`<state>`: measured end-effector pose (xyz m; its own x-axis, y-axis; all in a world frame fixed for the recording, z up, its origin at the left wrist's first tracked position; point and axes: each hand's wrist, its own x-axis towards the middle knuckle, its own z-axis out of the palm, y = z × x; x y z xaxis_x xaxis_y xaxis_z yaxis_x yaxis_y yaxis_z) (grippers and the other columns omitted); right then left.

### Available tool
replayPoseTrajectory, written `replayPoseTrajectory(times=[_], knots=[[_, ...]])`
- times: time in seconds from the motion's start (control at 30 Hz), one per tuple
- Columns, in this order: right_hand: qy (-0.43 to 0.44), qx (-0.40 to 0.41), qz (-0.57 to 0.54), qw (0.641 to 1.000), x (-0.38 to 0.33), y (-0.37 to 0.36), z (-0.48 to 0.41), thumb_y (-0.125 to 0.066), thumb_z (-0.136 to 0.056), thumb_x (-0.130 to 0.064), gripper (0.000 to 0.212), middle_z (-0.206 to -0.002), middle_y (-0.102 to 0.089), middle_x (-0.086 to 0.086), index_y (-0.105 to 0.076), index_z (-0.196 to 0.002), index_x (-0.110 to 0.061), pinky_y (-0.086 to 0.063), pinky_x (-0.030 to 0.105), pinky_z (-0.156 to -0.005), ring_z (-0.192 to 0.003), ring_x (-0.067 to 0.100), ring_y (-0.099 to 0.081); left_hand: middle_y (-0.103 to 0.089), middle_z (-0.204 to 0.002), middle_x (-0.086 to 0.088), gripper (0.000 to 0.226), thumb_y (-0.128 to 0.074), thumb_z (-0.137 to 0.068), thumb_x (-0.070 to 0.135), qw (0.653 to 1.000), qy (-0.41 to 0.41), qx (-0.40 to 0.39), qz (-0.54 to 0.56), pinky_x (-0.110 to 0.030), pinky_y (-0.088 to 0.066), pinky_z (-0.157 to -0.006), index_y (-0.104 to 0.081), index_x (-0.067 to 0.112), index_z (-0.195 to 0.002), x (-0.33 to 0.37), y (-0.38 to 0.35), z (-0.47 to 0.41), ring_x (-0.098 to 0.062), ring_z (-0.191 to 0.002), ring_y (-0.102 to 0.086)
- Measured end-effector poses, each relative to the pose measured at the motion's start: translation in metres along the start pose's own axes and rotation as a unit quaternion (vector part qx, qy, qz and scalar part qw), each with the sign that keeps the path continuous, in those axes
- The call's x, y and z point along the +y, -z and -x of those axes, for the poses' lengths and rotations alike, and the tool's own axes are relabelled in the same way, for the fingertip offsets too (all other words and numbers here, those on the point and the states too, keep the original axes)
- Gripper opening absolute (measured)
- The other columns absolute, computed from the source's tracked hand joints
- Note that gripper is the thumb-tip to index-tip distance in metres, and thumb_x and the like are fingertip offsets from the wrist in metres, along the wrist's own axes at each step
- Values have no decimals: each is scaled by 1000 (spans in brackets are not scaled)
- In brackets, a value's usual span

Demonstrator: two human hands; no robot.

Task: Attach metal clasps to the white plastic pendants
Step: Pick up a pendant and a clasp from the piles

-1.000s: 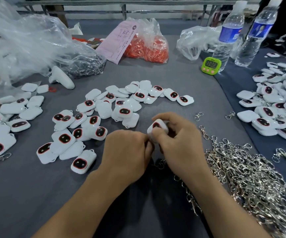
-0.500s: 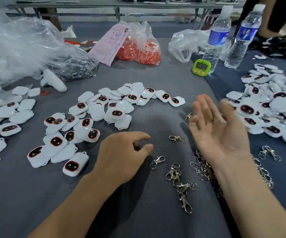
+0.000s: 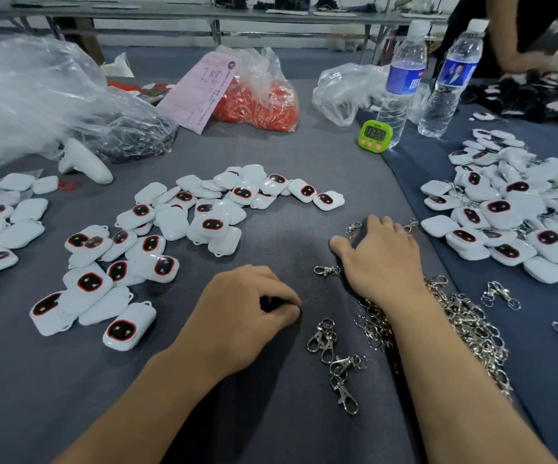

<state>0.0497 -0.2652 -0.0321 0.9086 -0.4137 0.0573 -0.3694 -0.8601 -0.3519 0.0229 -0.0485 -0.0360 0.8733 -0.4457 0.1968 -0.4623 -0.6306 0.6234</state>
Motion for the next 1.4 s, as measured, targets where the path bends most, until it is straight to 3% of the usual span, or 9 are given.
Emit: replayPoseTrajectory(times=[0.17, 0.27, 0.4, 0.53, 0.6, 0.7, 0.83, 1.03, 1.4], knots=[[74, 14, -91, 993, 0, 0, 18, -60, -92, -40, 22, -104, -72, 0, -70, -95, -21, -38, 32, -85, -98, 28, -60, -66, -86, 23, 7, -81, -77, 35, 1000, 10, 20, -6, -13, -42, -76, -76, 39, -81, 1, 2, 1, 0, -88, -60], [52, 66, -76, 994, 9, 7, 4, -62, -93, -38, 31, -133, -63, 11, -72, -113, -16, -38, 38, -104, -127, 32, -51, -67, -82, 23, 8, -83, -76, 33, 998, 30, 49, 4, -16, -43, -74, -76, 36, -77, 1, 3, 2, -1, -84, -61], [-9, -41, 51, 998, 11, 12, -1, -42, -100, -59, 65, -149, -46, 21, -51, -137, -6, -28, 50, -119, -143, 38, -35, -68, -77, 21, 8, -83, -77, 33, 995, 57, 85, 19, -20, -44, -72, -76, 35, -75, 1, 4, 4, -1, -81, -60], [88, -6, 35, 995, -20, 4, 35, -47, -99, -48, 33, -108, -67, 10, -59, -96, -17, -38, 42, -96, -109, 34, -57, -69, -78, 25, 5, -79, -81, 39, 992, 88, 90, 5, -27, -50, -76, -75, 39, -82, 4, 4, 3, 2, -79, -62], [128, 14, -24, 991, -31, 2, 50, -57, -94, -31, 18, -100, -71, 6, -68, -103, -19, -38, 38, -90, -102, 32, -60, -70, -77, 27, 7, -78, -81, 41, 989, 103, 103, -2, -30, -53, -76, -74, 42, -86, 5, 5, 3, 3, -75, -63], [172, -14, -69, 983, -42, 1, 57, -58, -91, -15, 39, -124, -63, 3, -64, -129, -20, -40, 40, -102, -119, 29, -52, -73, -82, 24, 19, -81, -80, 35, 985, 123, 116, 17, -27, -55, -79, -77, 42, -97, 5, 6, 3, 5, -76, -64], [184, -43, -86, 978, -42, 1, 57, -56, -88, -10, 30, -104, -73, 0, -72, -110, -22, -52, 40, -89, -102, 28, -65, -74, -79, 21, 29, -84, -77, 24, 975, 141, 149, 84, -23, -56, -78, -78, 37, -102, -2, 7, 1, 8, -72, -66], [143, -46, -338, 929, -57, -1, 71, -70, -88, -13, 25, -88, -76, -23, -80, -104, -29, -42, -1, -76, -86, -15, -65, -77, -77, 9, 29, -77, -84, 7, 920, 185, 194, 285, -28, -62, -65, -75, 33, -97, -7, 11, -7, -11, -68, -75], [136, -12, -363, 922, -62, -16, 68, -75, -83, -8, 20, -72, -74, -20, -78, -83, -28, -54, 16, -64, -69, -3, -70, -78, -82, 9, 22, -74, -87, 8, 925, 174, 162, 295, -31, -63, -70, -77, 29, -92, -8, 11, -8, -10, -77, -76]])
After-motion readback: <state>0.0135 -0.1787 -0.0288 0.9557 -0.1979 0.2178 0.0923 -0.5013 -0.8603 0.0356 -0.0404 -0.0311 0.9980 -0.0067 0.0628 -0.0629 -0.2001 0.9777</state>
